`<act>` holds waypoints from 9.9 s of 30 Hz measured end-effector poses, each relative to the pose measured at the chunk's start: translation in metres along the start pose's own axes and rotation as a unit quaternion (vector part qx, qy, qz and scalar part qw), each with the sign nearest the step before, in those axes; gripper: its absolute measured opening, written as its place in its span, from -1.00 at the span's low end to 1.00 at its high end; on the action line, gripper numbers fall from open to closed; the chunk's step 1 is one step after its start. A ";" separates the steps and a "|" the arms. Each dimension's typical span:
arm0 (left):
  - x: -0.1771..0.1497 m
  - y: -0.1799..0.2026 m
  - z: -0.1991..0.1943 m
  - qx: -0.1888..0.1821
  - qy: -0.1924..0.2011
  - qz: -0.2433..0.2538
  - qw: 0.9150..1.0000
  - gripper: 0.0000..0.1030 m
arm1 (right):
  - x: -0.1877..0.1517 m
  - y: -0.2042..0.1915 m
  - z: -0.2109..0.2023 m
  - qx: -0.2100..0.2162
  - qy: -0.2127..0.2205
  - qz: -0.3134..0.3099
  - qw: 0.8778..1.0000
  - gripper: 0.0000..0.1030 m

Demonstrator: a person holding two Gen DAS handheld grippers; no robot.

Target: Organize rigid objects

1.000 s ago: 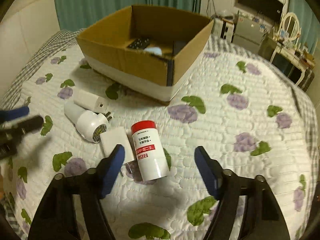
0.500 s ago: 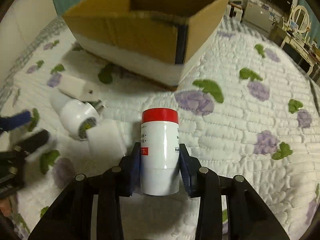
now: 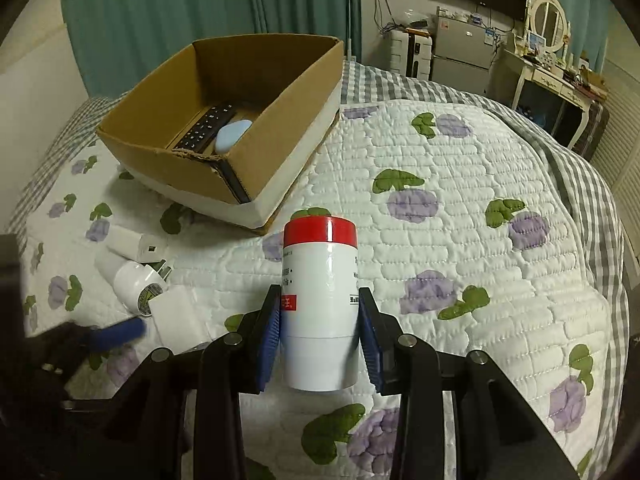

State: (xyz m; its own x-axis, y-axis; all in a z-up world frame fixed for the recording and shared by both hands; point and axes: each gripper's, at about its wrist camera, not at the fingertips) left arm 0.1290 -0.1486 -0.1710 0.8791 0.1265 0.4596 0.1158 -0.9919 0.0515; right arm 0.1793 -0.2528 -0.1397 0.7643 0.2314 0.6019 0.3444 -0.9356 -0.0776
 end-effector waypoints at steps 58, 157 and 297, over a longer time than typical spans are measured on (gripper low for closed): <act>0.156 -0.069 -0.121 -0.003 0.185 0.085 0.979 -0.18 | 0.155 -0.070 -0.086 0.028 0.166 -0.049 0.984 -0.31; -0.020 -0.218 -0.048 0.057 0.105 0.028 0.992 0.41 | -0.006 -0.185 0.082 0.047 -0.058 -0.191 0.979 0.27; 0.194 -0.087 -0.180 0.027 0.286 0.089 0.954 0.42 | 0.188 -0.040 -0.111 -0.061 0.192 -0.024 0.979 0.85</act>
State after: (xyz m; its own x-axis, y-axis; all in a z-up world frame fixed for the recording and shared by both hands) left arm 0.2064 -0.0392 0.0728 0.4930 -0.0836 0.8660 0.0265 -0.9935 -0.1110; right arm 0.2481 -0.2012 0.0648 0.4793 0.1804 0.8589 0.2898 -0.9563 0.0392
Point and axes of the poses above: each gripper's, at about its wrist camera, not at the fingertips, and z roughly the way its jaws point, y to its right, x to its top, and after that the axes turned 1 degree about x, right-handed
